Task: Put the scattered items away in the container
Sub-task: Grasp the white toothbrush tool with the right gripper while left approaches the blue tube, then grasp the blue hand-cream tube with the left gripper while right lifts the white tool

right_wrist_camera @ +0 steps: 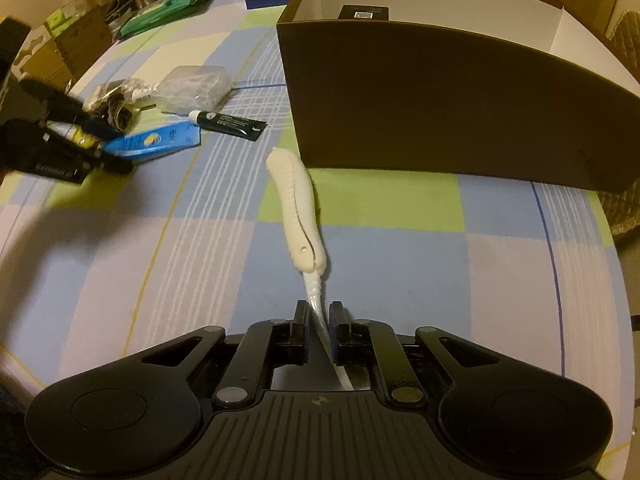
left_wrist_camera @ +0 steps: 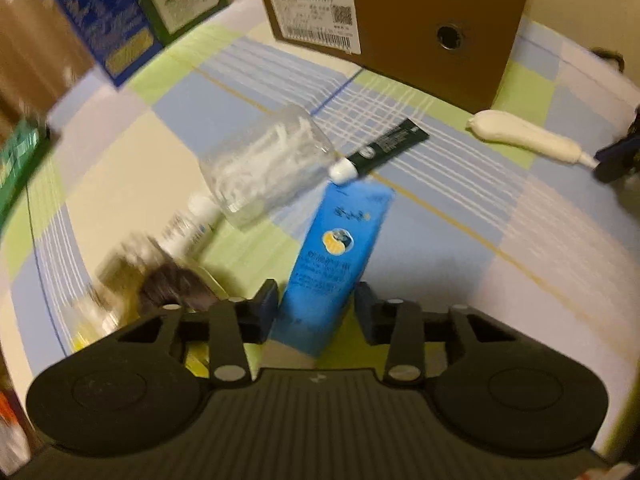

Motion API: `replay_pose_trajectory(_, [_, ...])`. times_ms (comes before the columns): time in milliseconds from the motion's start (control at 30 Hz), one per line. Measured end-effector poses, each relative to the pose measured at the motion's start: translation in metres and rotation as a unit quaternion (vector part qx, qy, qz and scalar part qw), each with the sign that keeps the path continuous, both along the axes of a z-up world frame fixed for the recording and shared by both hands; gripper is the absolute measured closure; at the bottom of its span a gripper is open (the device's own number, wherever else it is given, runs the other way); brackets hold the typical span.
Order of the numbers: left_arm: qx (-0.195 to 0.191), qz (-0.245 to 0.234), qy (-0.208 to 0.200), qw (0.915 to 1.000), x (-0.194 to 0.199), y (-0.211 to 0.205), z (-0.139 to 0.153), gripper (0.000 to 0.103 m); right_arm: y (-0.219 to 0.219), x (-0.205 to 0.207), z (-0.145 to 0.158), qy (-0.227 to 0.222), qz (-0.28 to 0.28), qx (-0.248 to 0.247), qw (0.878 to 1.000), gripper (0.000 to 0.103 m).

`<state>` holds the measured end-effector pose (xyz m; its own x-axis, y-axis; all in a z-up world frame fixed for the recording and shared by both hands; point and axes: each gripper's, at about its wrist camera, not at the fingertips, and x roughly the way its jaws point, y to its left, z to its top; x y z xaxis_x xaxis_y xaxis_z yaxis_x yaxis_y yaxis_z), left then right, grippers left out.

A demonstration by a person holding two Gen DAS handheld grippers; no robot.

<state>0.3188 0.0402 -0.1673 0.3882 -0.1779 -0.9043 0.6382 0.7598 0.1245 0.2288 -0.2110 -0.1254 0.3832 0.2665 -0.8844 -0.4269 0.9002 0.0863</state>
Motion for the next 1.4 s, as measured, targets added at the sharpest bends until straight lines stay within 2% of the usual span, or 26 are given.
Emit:
replay_pose_trajectory(67, [-0.018,0.035,0.028,0.9988,-0.006,0.000,0.000,0.072,0.001,0.000,0.000,-0.006,0.000,-0.004,1.000,0.082])
replay_pose_trajectory(100, [-0.025,0.048,0.036,0.9979,-0.010,0.000,0.000,0.072,0.002,0.000,0.001,-0.010,0.000,-0.006,1.000,0.071])
replay_pose_trajectory(133, [-0.027,0.057,0.039,0.9972,-0.013,-0.001,0.000,0.072,0.001,0.000,0.002,-0.014,-0.001,-0.005,1.000,0.065])
replay_pose_trajectory(200, [-0.026,0.075,0.035,0.9962,-0.019,-0.003,0.001,0.072,0.001,0.000,0.001,-0.016,-0.001,-0.002,1.000,0.064])
replay_pose_trajectory(433, [-0.049,0.116,0.034,0.9915,-0.012,-0.003,-0.001,0.067,0.005,0.006,-0.001,-0.026,0.009,-0.003,1.000,0.064])
replay_pose_trajectory(533, [-0.053,0.125,0.028,0.9903,-0.015,-0.007,-0.001,0.072,0.007,0.007,-0.002,-0.029,0.013,-0.003,0.999,0.064])
replay_pose_trajectory(600, [-0.055,0.150,0.023,0.9869,-0.019,-0.009,-0.001,0.075,0.008,0.008,-0.003,-0.033,0.018,-0.006,0.999,0.064])
replay_pose_trajectory(633, [-0.058,0.177,0.025,0.9821,-0.021,-0.009,-0.001,0.075,0.008,0.008,-0.004,-0.036,0.020,-0.006,0.999,0.064])
replay_pose_trajectory(733, [-0.095,0.268,0.047,0.9575,-0.029,0.003,0.002,0.075,0.011,0.009,-0.006,-0.047,0.028,-0.011,0.998,0.064])
replay_pose_trajectory(767, [-0.094,0.285,0.052,0.9524,-0.033,0.005,0.003,0.075,0.013,0.010,-0.006,-0.051,0.033,-0.013,0.998,0.064])
replay_pose_trajectory(800, [-0.085,0.291,0.051,0.9517,-0.038,0.004,0.004,0.075,0.014,0.011,-0.007,-0.054,0.036,-0.014,0.998,0.064])
replay_pose_trajectory(867, [-0.058,0.286,0.042,0.9556,-0.048,-0.001,0.004,0.074,0.016,0.015,-0.009,-0.059,0.042,-0.011,0.997,0.064])
replay_pose_trajectory(933, [-0.050,0.284,0.037,0.9567,-0.054,-0.003,0.004,0.074,0.019,0.019,-0.010,-0.063,0.050,-0.010,0.997,0.064])
replay_pose_trajectory(1033, [-0.051,0.294,0.039,0.9535,-0.052,-0.004,0.003,0.071,0.024,0.025,-0.011,-0.065,0.062,-0.008,0.996,0.064])
replay_pose_trajectory(1100, [-0.049,0.291,0.032,0.9551,-0.053,-0.007,0.003,0.067,0.027,0.027,-0.011,-0.064,0.073,-0.013,0.995,0.066])
replay_pose_trajectory(1200, [-0.054,0.292,0.023,0.9548,-0.056,-0.009,0.002,0.068,0.033,0.026,-0.010,-0.063,0.101,-0.019,0.993,0.086])
replay_pose_trajectory(1267, [-0.057,0.294,0.019,0.9540,-0.057,-0.008,0.002,0.074,0.035,0.024,-0.009,-0.064,0.113,-0.024,0.991,0.086])
replay_pose_trajectory(1400, [-0.076,0.311,0.031,0.9468,-0.065,-0.005,0.006,0.075,0.027,0.022,-0.005,-0.043,0.118,-0.001,0.992,0.086])
